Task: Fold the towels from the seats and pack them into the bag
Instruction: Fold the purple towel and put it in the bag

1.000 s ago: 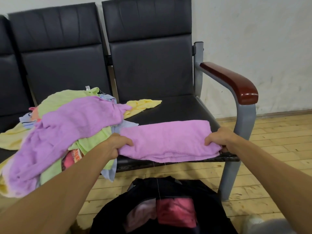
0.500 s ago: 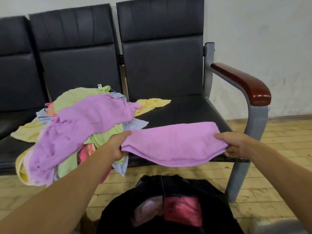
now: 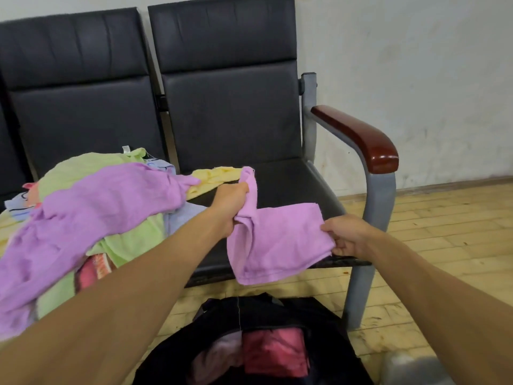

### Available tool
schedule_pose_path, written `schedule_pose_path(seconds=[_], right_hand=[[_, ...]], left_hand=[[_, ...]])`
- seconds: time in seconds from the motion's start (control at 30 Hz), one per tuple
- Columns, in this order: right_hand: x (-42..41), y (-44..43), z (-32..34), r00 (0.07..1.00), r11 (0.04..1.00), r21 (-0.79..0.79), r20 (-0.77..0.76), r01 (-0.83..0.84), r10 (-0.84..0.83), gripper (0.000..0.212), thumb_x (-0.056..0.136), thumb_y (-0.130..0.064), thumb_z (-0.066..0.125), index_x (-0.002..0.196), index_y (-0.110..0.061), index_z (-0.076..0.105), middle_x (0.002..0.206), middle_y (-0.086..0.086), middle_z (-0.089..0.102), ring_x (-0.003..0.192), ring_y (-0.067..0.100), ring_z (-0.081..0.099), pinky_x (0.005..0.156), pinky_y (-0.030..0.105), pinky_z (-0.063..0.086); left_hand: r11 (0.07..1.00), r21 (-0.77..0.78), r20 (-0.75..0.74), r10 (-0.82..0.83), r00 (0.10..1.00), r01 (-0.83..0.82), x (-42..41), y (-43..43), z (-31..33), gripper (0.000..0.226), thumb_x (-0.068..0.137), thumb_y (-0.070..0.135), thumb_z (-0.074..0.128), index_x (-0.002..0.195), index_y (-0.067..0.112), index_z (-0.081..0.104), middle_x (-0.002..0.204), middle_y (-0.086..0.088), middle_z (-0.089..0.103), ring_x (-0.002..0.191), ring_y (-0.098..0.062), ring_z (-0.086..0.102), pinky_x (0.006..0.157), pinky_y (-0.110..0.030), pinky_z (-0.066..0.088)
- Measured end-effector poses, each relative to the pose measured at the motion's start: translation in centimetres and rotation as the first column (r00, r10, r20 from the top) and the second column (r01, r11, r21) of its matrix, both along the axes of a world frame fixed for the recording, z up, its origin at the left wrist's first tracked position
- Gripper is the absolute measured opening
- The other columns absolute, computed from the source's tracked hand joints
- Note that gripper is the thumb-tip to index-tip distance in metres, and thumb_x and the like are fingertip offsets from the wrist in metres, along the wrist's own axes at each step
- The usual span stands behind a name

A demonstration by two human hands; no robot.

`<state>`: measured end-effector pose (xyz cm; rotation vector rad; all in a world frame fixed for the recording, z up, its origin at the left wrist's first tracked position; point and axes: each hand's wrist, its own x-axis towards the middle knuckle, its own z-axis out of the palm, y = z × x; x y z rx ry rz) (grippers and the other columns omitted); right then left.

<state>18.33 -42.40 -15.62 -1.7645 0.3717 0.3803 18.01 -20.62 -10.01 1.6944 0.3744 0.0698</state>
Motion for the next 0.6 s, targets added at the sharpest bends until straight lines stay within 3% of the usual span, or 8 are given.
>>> schedule_pose_path(seconds=[0.07, 0.17, 0.23, 0.33, 0.43, 0.53, 0.6], right_hand=[[0.0, -0.1, -0.1, 1.000, 1.000, 0.003, 0.003, -0.003, 0.003, 0.018, 0.097, -0.005, 0.048, 0.081, -0.010, 0.054, 0.066, 0.006, 0.049, 0.059, 0.016, 0.047, 0.054, 0.027, 0.042], [-0.1, -0.1, -0.2, 1.000, 1.000, -0.003, -0.003, -0.009, 0.009, 0.017, 0.097, -0.005, 0.047, 0.082, -0.009, 0.055, 0.070, 0.007, 0.052, 0.061, 0.017, 0.050, 0.053, 0.027, 0.043], [0.0, -0.2, -0.3, 1.000, 1.000, -0.002, -0.007, -0.017, 0.017, 0.019, 0.097, -0.006, 0.046, 0.080, -0.009, 0.055, 0.070, 0.007, 0.053, 0.060, 0.017, 0.050, 0.052, 0.027, 0.043], [-0.1, -0.2, -0.1, 1.000, 1.000, 0.004, -0.007, -0.024, 0.024, 0.019, 0.098, -0.006, 0.046, 0.083, -0.009, 0.057, 0.075, 0.007, 0.058, 0.065, 0.018, 0.054, 0.055, 0.027, 0.045], [-0.3, -0.1, 0.0, 0.999, 0.999, -0.030, 0.017, -0.033, 0.033, 0.019, 0.098, -0.009, 0.047, 0.084, -0.007, 0.060, 0.080, 0.010, 0.063, 0.073, 0.022, 0.060, 0.066, 0.030, 0.052], [-0.2, 0.1, -0.2, 0.998, 0.994, -0.105, 0.060, -0.025, 0.031, 0.024, 0.100, -0.019, 0.046, 0.088, -0.005, 0.061, 0.083, 0.012, 0.064, 0.074, 0.024, 0.061, 0.065, 0.030, 0.054], [0.2, 0.3, -0.4, 0.992, 0.975, -0.220, 0.108, -0.040, 0.065, 0.032, 0.102, -0.029, 0.042, 0.092, -0.004, 0.060, 0.086, 0.013, 0.064, 0.074, 0.025, 0.062, 0.062, 0.030, 0.054]], left_hand=[[1.000, 0.003, -0.064, -0.030, 0.998, 0.030, 0.1, -2.2, -0.5, 0.023, 0.096, 0.022, 0.046, 0.076, 0.012, 0.053, 0.069, -0.006, 0.052, 0.063, -0.018, 0.050, 0.061, -0.030, 0.041], [0.983, 0.148, -0.113, -0.089, 0.990, 0.106, 0.2, -4.6, -1.8, 0.026, 0.089, 0.029, 0.047, 0.082, 0.008, 0.062, 0.073, -0.009, 0.060, 0.070, -0.022, 0.058, 0.065, -0.031, 0.046], [0.956, 0.220, -0.085, -0.178, 0.980, 0.193, 0.0, -5.8, -2.7, 0.023, 0.091, 0.024, 0.045, 0.077, 0.010, 0.058, 0.071, -0.006, 0.055, 0.066, -0.019, 0.053, 0.060, -0.027, 0.043], [0.846, 0.367, -0.068, -0.390, 0.918, 0.387, -0.5, -7.2, -4.3, 0.026, 0.099, 0.016, 0.038, 0.079, 0.020, 0.055, 0.071, 0.000, 0.051, 0.062, -0.013, 0.047, 0.056, -0.025, 0.038], [0.752, 0.372, -0.160, -0.526, 0.835, 0.545, -1.1, -7.7, -4.7, 0.031, 0.101, 0.018, 0.033, 0.085, 0.013, 0.059, 0.062, -0.006, 0.055, 0.046, -0.016, 0.049, 0.045, -0.024, 0.039], [0.785, 0.349, -0.114, -0.507, 0.854, 0.512, -1.4, -6.6, -3.9, 0.025, 0.104, 0.021, 0.034, 0.108, 0.019, 0.059, 0.069, -0.004, 0.065, 0.053, -0.015, 0.057, 0.046, -0.021, 0.043], [0.770, 0.483, -0.036, -0.458, 0.888, 0.416, -1.7, -4.5, -3.8, 0.027, 0.102, 0.015, 0.039, 0.120, 0.021, 0.057, 0.087, 0.001, 0.067, 0.070, -0.010, 0.060, 0.057, -0.014, 0.045]])
